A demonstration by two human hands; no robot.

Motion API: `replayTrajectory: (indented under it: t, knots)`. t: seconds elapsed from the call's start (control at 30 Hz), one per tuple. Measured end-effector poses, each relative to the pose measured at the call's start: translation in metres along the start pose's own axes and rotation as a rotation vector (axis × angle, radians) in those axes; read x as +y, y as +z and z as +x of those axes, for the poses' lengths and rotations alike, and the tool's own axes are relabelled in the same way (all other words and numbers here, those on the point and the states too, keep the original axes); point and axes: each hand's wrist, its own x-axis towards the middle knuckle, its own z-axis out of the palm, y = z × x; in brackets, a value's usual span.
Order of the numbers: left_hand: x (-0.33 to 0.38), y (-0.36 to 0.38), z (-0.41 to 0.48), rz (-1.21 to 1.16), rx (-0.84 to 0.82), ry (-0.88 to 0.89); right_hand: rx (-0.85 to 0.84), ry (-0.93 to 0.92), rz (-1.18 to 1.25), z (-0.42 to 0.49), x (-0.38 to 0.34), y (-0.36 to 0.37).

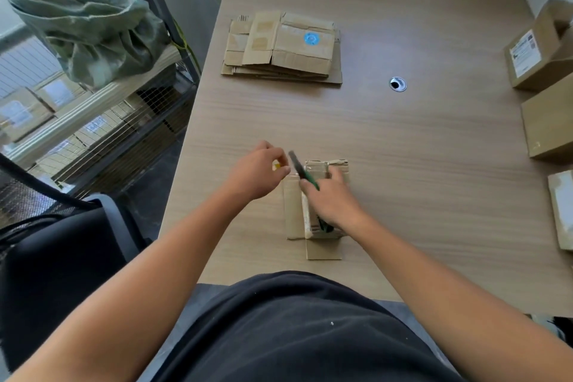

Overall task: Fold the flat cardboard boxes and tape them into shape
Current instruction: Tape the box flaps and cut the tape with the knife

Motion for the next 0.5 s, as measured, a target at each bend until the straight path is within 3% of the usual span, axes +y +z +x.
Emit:
replayTrajectory:
  t: [0.13,0.27,0.5]
  knots:
    - [0.016,-0.002,-0.027,-0.296,-0.009,0.036,0.250,-0.200,0.464,-0.032,0.021,-0.016]
    - [0.041,0.011,-0.055,-0.449,-0.032,0.095,0.044,-0.202,0.916,-0.056,0.042,-0.020]
    - [0.076,0.051,-0.087,-0.475,-0.066,0.095,0.071,-0.251,0.815,-0.081,0.080,-0.020]
